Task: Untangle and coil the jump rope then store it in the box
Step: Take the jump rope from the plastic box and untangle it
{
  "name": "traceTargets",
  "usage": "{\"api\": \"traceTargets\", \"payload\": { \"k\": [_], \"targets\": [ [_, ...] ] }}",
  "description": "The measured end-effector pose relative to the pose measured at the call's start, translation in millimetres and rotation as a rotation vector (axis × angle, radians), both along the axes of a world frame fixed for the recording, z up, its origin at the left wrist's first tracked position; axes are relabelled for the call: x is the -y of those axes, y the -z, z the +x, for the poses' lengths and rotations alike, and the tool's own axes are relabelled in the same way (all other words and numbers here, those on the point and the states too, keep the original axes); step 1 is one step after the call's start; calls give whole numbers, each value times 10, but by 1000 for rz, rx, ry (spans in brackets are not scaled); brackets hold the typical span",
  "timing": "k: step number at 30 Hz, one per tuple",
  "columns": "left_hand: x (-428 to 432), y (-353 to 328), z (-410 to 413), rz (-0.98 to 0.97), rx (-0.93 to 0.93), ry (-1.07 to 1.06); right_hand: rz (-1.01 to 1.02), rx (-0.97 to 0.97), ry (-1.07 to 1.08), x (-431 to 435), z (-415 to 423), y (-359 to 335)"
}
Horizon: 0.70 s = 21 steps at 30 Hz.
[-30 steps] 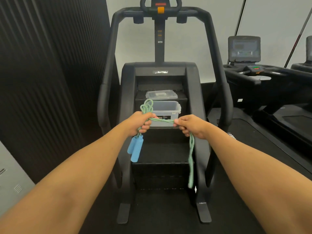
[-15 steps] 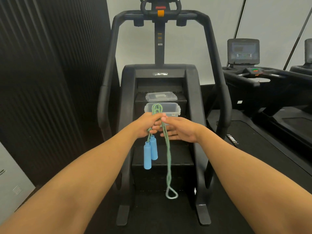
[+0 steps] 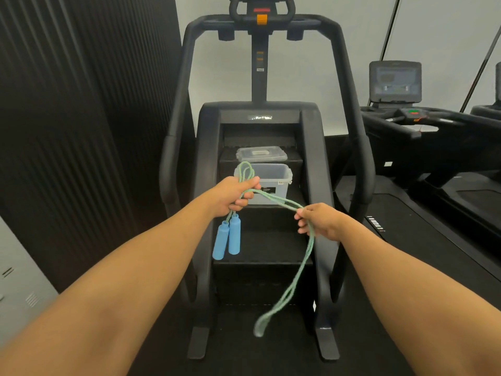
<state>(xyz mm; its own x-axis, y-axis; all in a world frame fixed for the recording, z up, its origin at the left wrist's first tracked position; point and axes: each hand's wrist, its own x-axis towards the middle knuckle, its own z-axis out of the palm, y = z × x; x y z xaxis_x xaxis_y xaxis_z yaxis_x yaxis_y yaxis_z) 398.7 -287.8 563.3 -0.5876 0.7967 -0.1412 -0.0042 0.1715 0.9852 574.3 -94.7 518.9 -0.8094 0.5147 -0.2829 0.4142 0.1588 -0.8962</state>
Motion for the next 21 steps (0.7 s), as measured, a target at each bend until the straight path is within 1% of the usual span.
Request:
{"api": "traceTargets", "payload": {
  "k": [2, 4, 5, 8, 9, 11, 16, 18, 21],
  "targets": [
    [-36, 14, 24, -26, -28, 29, -83, 9, -122, 90, -18, -72],
    [-78, 23, 63, -37, -40, 72, -182, -60, -222, 209, -92, -176],
    [-100, 31, 81, -38, -37, 92, -199, -92, -267, 273, -137, -228],
    [-161, 45, 130, -39, -40, 114, -138, -160, -368, 421, -257, -312],
    [-177, 41, 139, -41, -54, 103, -95, -185, -366, 446, -274, -318],
    [-190, 16, 143, -40, -81, 66, -13, -235, -291, 414, -284, -293],
    [-118, -104, 32, 17, -59, -35, 53, -262, -145, 183, -122, -118],
    [-81, -137, -8, 25, -47, -31, 93, -222, -119, 121, -52, -58],
    [-84, -140, 19, 41, -57, -29, 161, -91, -145, 84, -1, 12]
  ]
}}
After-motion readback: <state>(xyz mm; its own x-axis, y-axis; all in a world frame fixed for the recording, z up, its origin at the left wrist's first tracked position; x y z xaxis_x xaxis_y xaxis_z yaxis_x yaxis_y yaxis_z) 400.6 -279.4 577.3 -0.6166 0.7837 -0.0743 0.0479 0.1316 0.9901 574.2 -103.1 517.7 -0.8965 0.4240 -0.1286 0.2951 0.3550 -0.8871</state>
